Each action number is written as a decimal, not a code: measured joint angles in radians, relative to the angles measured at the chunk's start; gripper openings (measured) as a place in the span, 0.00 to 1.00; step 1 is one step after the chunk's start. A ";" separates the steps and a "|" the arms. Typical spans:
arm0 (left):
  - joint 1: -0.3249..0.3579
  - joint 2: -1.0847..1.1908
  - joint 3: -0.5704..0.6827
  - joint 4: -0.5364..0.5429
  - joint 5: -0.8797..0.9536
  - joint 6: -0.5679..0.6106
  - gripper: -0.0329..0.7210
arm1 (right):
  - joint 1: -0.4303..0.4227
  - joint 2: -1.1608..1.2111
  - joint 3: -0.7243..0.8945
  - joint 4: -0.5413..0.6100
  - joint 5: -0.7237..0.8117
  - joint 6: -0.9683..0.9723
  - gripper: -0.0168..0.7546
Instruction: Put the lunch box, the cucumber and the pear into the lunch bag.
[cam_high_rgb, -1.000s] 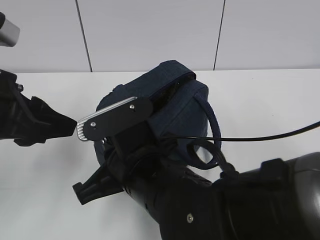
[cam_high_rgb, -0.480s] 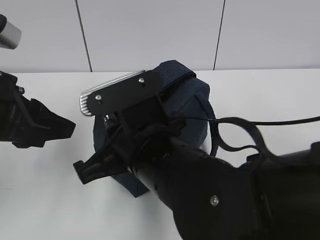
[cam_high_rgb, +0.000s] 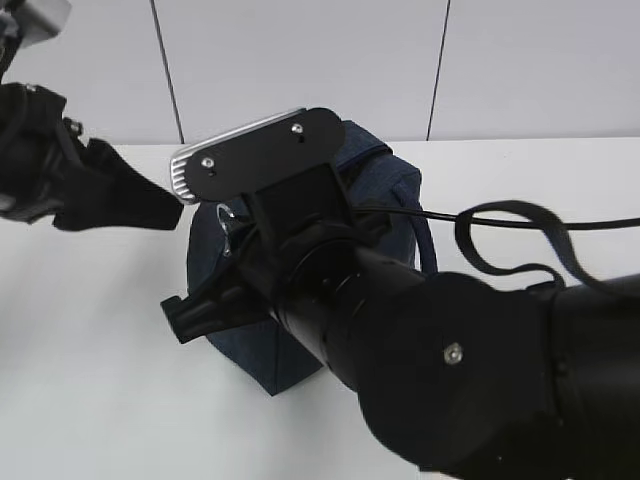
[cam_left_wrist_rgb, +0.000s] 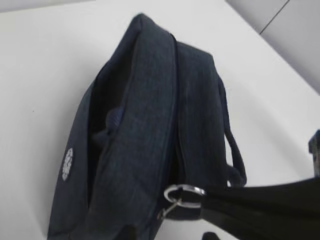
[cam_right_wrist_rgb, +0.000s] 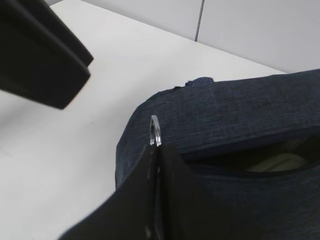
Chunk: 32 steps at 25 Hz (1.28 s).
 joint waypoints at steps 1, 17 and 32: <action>0.038 0.021 -0.010 -0.055 0.029 0.050 0.37 | -0.010 0.000 -0.005 0.002 0.013 -0.004 0.02; 0.134 0.285 -0.022 -0.248 0.123 0.461 0.44 | -0.066 -0.002 -0.042 0.008 0.102 -0.048 0.02; 0.134 0.285 -0.022 -0.245 0.124 0.464 0.44 | -0.067 -0.090 -0.042 0.099 0.019 -0.186 0.11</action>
